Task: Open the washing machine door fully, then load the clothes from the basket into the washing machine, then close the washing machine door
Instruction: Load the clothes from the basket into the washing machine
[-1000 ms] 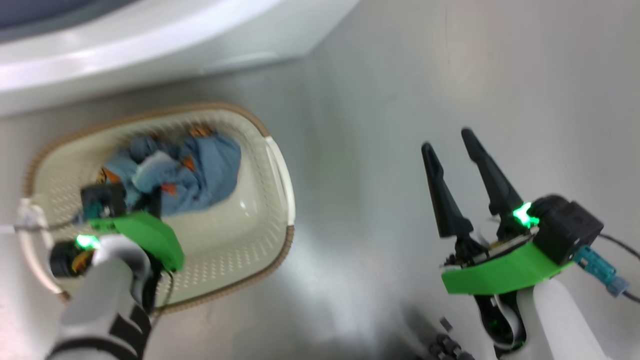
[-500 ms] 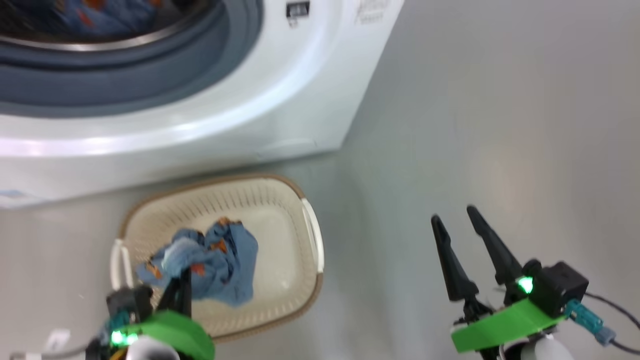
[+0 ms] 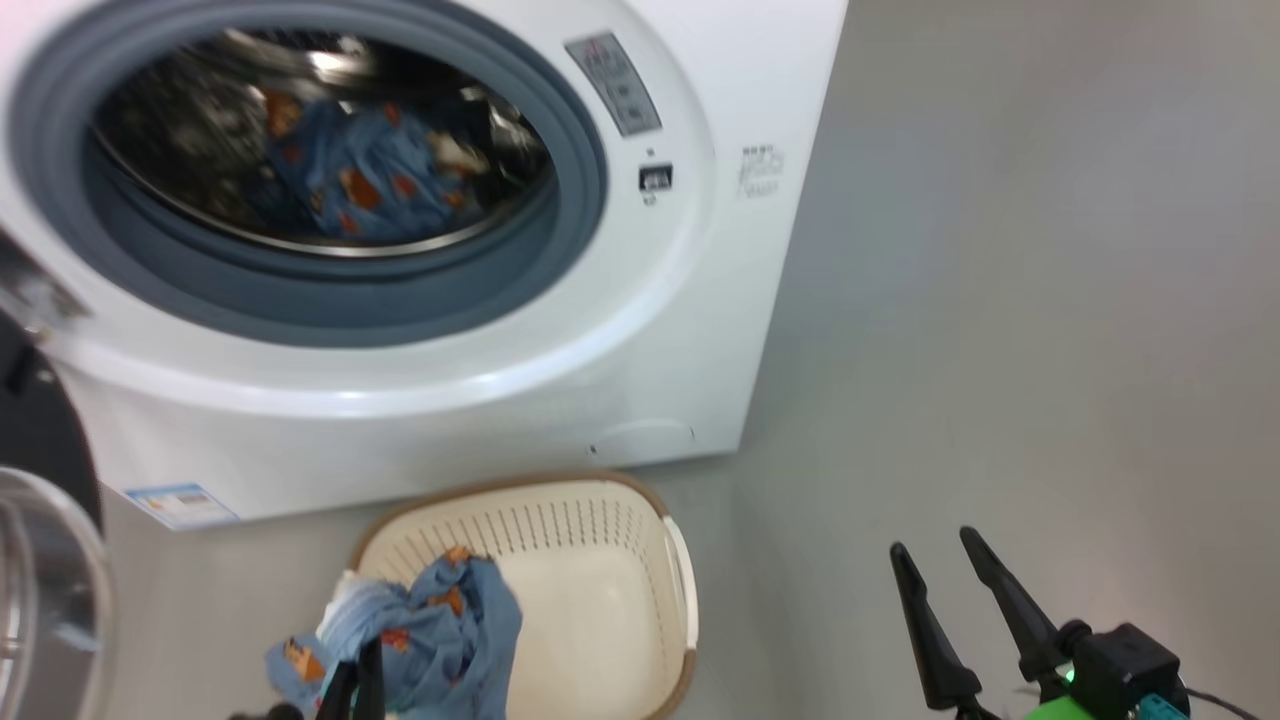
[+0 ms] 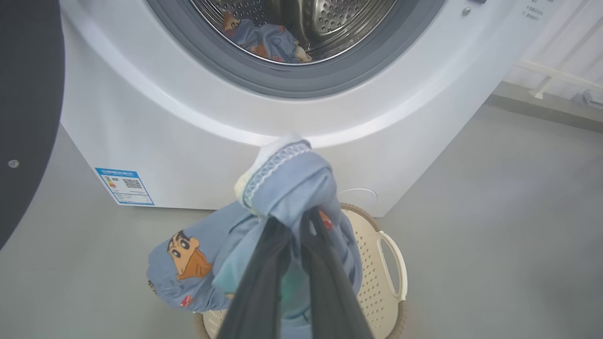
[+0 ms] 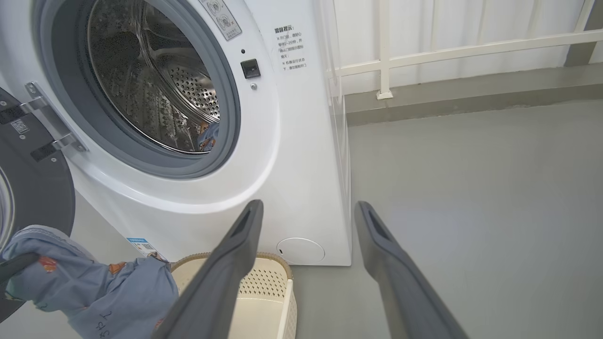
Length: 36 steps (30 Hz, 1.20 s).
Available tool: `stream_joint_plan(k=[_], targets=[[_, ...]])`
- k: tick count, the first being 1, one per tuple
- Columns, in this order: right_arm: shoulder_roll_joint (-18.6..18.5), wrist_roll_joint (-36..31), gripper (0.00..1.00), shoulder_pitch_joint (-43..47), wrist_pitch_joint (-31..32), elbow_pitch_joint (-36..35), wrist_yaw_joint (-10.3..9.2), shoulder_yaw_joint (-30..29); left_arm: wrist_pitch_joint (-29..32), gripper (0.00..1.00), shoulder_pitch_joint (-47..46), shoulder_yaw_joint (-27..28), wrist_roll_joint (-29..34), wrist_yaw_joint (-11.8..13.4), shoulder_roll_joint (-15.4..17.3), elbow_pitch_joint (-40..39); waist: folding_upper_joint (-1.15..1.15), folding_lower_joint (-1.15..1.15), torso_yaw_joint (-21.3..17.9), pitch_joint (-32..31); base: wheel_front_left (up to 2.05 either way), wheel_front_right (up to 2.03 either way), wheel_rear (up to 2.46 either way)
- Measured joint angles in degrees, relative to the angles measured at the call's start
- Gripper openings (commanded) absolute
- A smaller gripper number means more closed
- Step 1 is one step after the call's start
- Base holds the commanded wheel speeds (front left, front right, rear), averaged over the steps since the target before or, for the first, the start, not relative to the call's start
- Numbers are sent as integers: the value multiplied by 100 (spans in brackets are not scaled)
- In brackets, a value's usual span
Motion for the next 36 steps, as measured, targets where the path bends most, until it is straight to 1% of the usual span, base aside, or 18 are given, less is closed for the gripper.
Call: stream_joint_plan(k=[4,7,8,10,16,24,36], targets=[[-37,0,100,185,0,-3,0,-45,0,0,390,-8,56,11,1,-423,0,0,84,-345,0,0,0],[-43,0,100,288,0,-2,0,-58,0,0,549,-16,58,54,1,-557,0,0,120,-502,0,0,0],[-46,1,100,370,0,-7,0,-71,0,0,681,-22,78,89,2,-647,0,0,157,-639,0,0,0],[-48,1,100,422,0,-10,0,-83,0,0,749,1,77,146,2,-744,0,0,195,-750,0,0,0],[-64,1,100,424,0,-24,0,-89,0,0,825,30,78,160,4,-938,0,0,273,-922,0,0,0],[-66,1,100,538,0,-36,0,-97,0,0,948,38,78,162,4,-1070,0,0,255,-1004,0,0,0],[-36,1,100,535,0,-43,0,-52,0,0,877,87,98,142,4,-1262,0,0,147,-869,0,0,0]])
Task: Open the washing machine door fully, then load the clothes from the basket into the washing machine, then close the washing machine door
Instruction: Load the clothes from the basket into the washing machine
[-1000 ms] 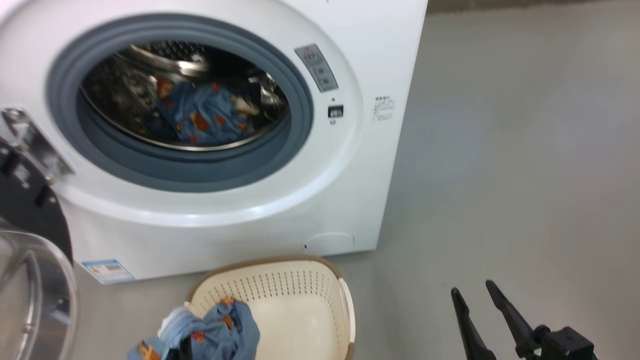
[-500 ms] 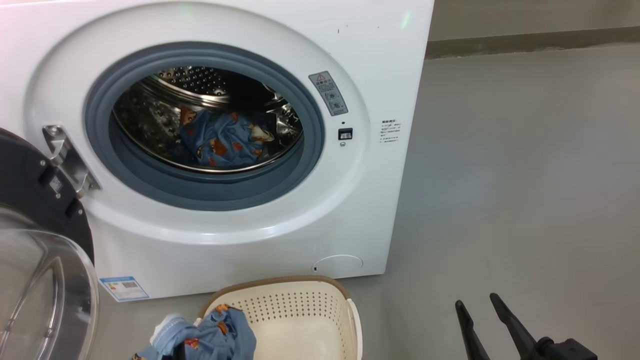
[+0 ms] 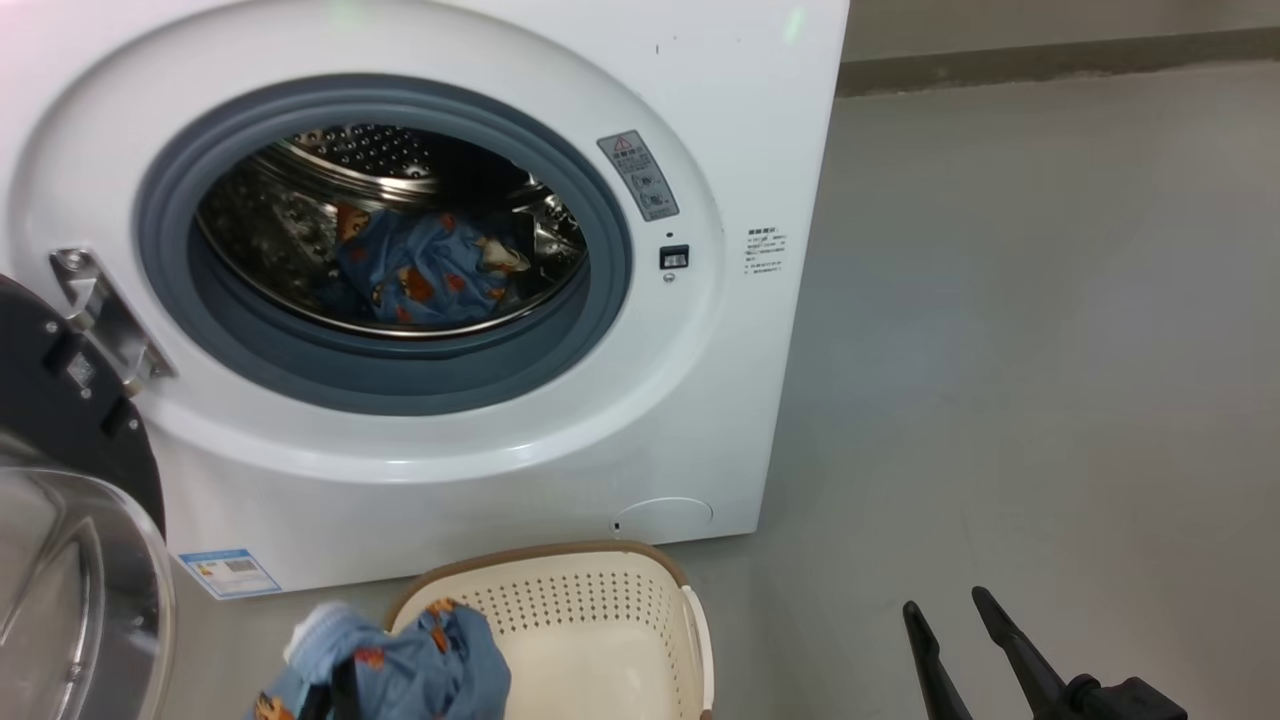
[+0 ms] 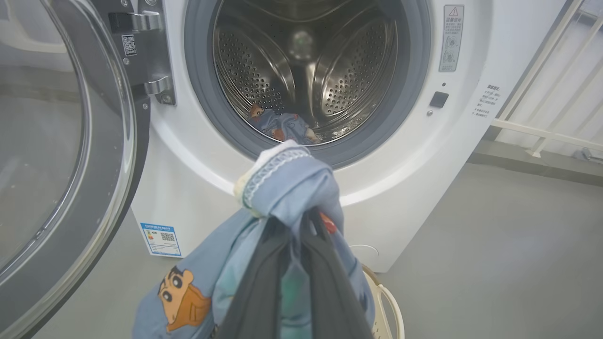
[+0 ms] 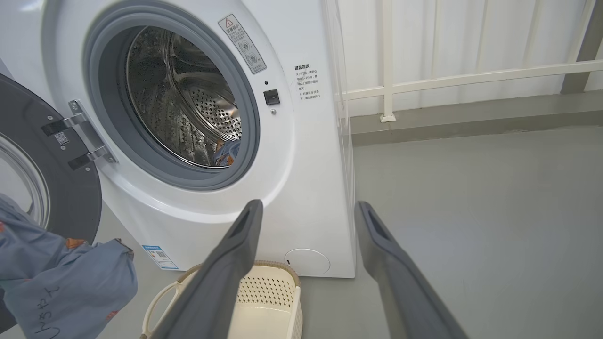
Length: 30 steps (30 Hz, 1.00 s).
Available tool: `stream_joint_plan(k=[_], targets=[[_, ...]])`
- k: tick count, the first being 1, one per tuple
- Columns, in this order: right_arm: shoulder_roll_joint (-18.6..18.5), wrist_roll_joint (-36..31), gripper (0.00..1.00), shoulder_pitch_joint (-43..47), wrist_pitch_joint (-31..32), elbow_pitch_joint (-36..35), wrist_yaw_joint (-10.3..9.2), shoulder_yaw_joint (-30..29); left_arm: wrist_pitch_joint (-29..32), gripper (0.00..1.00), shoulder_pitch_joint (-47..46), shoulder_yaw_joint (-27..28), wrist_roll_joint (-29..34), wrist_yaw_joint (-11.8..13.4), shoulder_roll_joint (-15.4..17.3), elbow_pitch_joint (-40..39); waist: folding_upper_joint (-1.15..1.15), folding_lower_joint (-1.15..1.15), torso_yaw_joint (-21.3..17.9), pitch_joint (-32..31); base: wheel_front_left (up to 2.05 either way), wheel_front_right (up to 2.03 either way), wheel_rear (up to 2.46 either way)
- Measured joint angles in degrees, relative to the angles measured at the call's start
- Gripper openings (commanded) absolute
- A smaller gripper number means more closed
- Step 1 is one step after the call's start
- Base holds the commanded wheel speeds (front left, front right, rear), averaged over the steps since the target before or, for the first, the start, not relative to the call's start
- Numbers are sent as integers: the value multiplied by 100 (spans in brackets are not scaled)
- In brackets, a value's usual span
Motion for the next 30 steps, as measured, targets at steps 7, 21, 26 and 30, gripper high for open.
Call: stream_joint_plan(k=[7,21,26,30], targets=[[40,-1,100,-73,0,0,1,79,0,0,-793,15,119,-145,0,24,0,0,-125,272,0,0,0],[76,315,100,-967,0,-51,1,471,35,0,-3339,304,237,-293,416,942,0,0,-593,1306,0,0,0],[75,446,100,-1146,0,-67,1,612,78,0,-4225,531,309,-292,746,1484,0,0,-890,1640,0,0,0],[76,515,100,-1273,0,-85,0,724,83,0,-4876,664,371,-292,1036,2095,0,0,-1122,1915,0,0,0]])
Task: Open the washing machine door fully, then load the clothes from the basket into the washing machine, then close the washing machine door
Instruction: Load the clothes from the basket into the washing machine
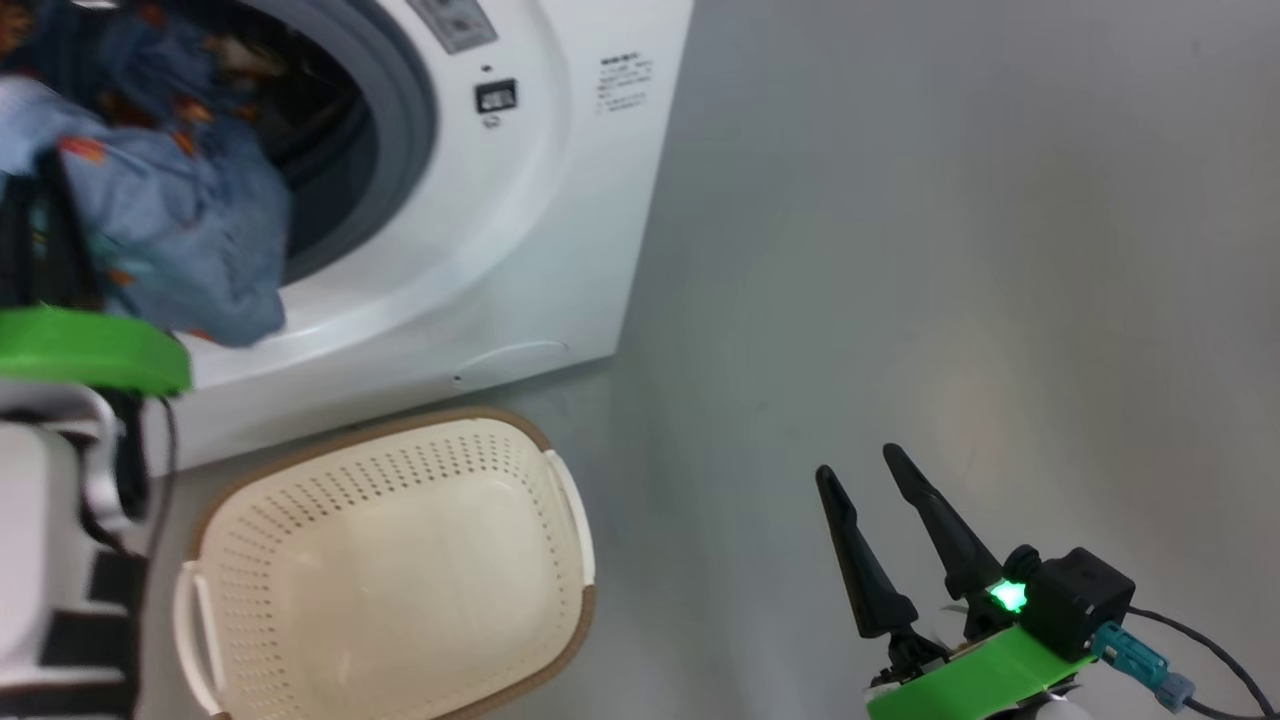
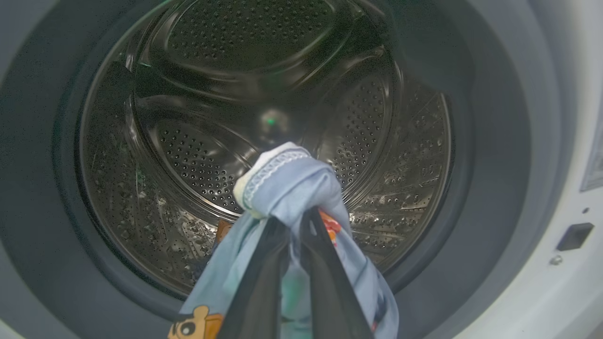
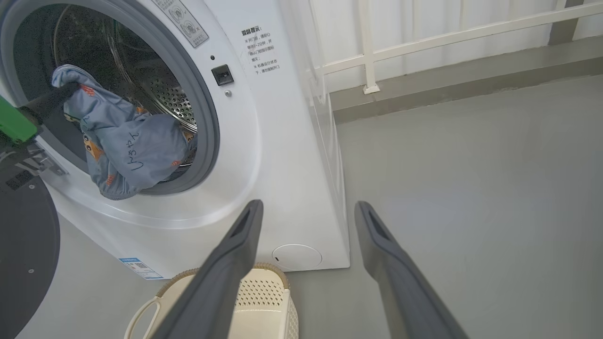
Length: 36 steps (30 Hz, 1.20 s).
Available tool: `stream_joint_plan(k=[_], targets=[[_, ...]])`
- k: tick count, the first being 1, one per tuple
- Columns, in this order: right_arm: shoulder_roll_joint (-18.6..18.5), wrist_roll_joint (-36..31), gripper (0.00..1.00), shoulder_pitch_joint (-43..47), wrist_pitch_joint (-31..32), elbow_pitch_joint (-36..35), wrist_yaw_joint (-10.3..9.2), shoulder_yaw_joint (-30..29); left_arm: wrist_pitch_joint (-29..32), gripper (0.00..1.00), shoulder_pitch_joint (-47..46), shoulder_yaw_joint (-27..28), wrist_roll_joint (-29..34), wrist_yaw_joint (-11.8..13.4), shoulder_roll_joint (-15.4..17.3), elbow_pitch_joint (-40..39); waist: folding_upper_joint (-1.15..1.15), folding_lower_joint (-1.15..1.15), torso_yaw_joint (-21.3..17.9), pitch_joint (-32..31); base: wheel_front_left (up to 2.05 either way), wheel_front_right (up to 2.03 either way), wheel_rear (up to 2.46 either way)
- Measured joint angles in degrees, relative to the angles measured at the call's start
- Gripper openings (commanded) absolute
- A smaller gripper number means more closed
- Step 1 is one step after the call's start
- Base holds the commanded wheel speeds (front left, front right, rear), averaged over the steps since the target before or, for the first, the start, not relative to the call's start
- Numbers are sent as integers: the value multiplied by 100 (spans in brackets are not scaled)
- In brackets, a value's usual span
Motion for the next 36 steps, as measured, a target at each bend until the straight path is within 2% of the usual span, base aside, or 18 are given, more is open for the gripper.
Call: stream_joint_plan(k=[7,15,26,36], targets=[[0,136,100,-153,0,-2,0,237,-18,0,-1024,154,136,1,459,1098,0,0,-355,492,0,0,0],[3,145,100,-332,0,-35,0,416,-93,0,-1941,213,335,57,756,1889,0,0,-631,1059,0,0,0],[14,201,100,-615,0,-58,0,772,-116,0,-3157,280,506,49,1233,2386,0,0,-884,1814,0,0,0],[19,243,100,-633,0,-79,0,956,-116,0,-4352,343,511,51,1383,2688,0,0,-1082,2250,0,0,0]])
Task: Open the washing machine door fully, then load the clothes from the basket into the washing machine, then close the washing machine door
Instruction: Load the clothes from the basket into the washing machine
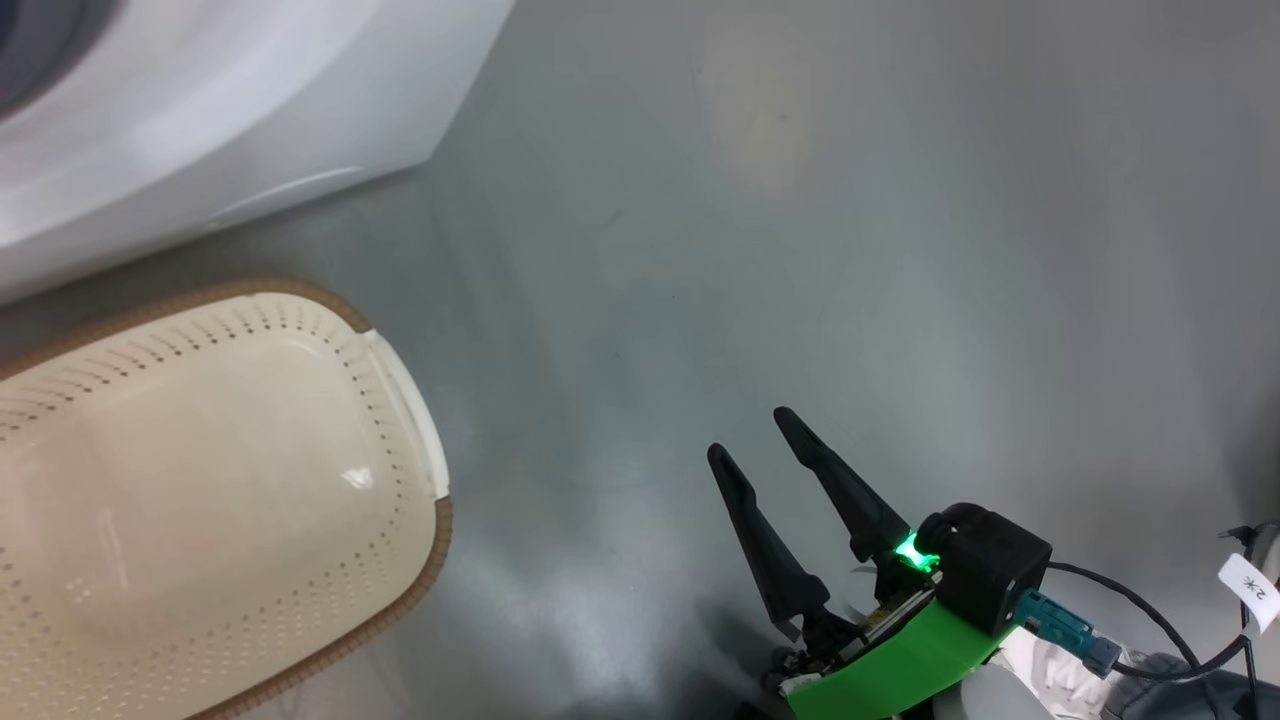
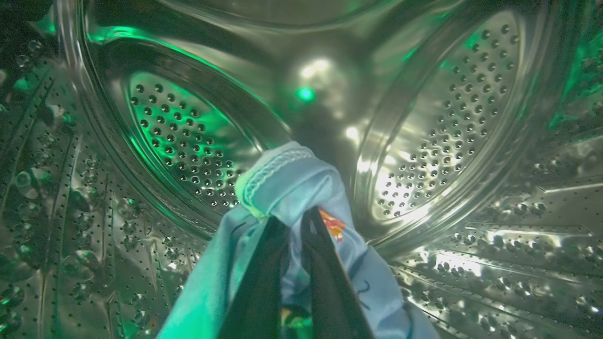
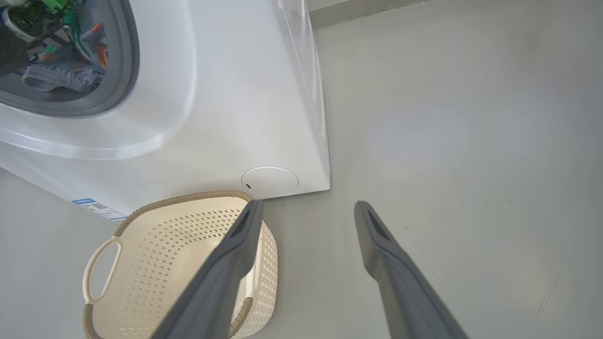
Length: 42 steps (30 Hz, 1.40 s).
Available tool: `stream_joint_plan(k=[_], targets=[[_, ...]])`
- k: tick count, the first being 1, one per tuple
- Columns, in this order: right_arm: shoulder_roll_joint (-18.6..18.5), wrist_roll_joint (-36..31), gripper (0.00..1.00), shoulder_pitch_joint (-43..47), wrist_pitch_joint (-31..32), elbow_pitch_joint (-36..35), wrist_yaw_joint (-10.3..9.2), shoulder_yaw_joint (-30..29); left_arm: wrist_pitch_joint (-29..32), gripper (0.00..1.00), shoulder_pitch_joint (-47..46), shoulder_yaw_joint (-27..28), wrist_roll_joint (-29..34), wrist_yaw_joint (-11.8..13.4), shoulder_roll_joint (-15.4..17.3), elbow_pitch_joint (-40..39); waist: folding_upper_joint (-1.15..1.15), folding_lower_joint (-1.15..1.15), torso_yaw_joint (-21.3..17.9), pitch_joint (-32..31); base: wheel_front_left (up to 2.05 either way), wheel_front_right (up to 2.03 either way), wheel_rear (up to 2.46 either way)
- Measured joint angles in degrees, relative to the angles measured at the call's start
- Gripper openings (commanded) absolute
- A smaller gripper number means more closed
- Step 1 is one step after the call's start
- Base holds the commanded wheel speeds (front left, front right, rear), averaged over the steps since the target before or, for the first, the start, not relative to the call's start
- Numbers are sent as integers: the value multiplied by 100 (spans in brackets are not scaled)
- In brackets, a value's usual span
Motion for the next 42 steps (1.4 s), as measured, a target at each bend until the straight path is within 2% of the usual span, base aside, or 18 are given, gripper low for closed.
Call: stream_joint_plan(k=[7,11,14,17,18,19,30,36,42], targets=[[7,43,100,7,0,-44,0,77,0,0,-624,-2,153,129,126,57,0,0,-141,282,0,0,0],[16,60,100,3,0,-64,1,131,-1,0,-701,22,222,276,127,-211,0,0,-171,409,0,0,0],[21,66,100,-1,0,-58,1,147,-1,0,-675,-5,237,301,109,-65,0,0,-156,417,0,0,0],[22,66,100,-3,0,-42,0,148,-1,44,-661,-141,333,302,96,301,0,0,-106,386,0,0,0],[22,66,100,-4,0,-31,0,148,-1,65,-661,-169,350,303,83,415,0,0,-83,376,0,0,0],[22,66,100,-6,0,-14,0,147,0,100,-661,-207,358,316,69,516,0,0,-60,363,0,0,0],[21,65,100,-32,0,153,0,99,0,100,-499,-444,511,636,-289,1174,0,0,200,-15,0,0,0],[18,53,100,-32,0,241,0,-13,0,100,-214,-445,450,767,-565,1160,0,0,365,-276,0,0,0],[12,38,100,-32,0,345,0,-80,0,100,326,-444,312,792,-865,1020,0,0,543,-536,0,0,0]])
